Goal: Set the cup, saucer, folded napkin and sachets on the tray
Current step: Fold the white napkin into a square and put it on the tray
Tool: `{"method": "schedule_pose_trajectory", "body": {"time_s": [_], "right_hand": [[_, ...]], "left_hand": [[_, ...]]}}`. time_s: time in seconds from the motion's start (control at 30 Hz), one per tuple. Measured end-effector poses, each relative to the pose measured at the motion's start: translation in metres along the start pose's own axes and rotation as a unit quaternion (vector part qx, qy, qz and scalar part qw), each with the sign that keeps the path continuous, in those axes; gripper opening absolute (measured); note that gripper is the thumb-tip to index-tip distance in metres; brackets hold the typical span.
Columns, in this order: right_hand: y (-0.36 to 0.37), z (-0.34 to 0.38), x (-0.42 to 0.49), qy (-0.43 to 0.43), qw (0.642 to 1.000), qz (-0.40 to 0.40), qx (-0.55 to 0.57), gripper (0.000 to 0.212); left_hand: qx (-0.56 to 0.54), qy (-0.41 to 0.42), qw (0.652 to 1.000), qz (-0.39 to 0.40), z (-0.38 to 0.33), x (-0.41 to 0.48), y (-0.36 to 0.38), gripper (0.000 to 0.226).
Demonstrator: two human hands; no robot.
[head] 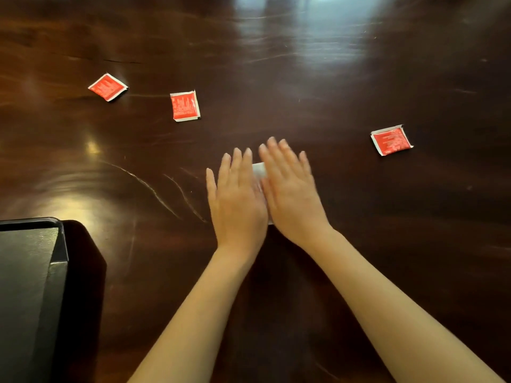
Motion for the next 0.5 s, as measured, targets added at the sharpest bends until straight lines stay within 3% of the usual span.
{"method": "schedule_pose_trajectory", "body": {"time_s": [0.1, 0.3, 0.5], "right_hand": [[0.024, -0.014, -0.001, -0.040, 0.991, 0.089, -0.087, 0.057], [0.021, -0.024, -0.001, -0.064, 0.987, 0.107, -0.104, 0.057], [0.009, -0.041, -0.010, -0.051, 0.987, 0.114, -0.100, 0.057]], "left_hand": [[0.081, -0.001, 0.996, 0.035, 0.016, -0.001, 0.026, 0.055], [0.186, 0.027, 0.979, 0.077, 0.035, 0.003, 0.023, 0.060], [0.199, 0.042, 0.974, 0.098, 0.038, 0.006, 0.021, 0.063]]}}
Point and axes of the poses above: each hand's wrist, its own x-axis towards the middle knuckle, its own y-axis out of the palm, z = x × y, the point moved 1 cm from there along x, towards the middle knuckle, and after that the axes turned 8 degrees about -y, right-handed, at the moved point
